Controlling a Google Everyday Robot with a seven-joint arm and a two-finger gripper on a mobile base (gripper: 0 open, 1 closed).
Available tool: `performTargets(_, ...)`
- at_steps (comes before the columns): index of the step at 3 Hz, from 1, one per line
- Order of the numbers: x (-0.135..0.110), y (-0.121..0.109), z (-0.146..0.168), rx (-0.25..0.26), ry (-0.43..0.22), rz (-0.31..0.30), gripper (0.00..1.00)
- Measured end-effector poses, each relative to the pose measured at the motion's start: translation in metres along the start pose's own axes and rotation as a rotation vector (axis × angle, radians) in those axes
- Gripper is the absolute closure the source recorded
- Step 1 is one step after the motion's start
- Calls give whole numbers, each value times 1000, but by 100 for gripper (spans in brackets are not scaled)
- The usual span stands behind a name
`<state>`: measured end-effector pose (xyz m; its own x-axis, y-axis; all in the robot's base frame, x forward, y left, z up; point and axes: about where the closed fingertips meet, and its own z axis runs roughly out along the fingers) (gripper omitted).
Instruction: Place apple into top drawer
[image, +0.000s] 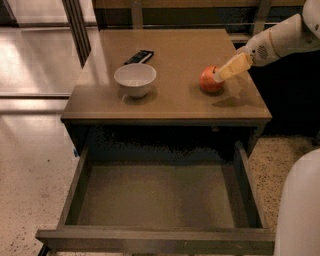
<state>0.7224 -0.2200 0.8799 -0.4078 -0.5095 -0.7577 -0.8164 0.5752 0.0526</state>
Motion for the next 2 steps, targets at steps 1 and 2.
performTargets(1,1,0,5,-6,-1,8,0)
performTargets(2,2,1,12,-18,5,15,0)
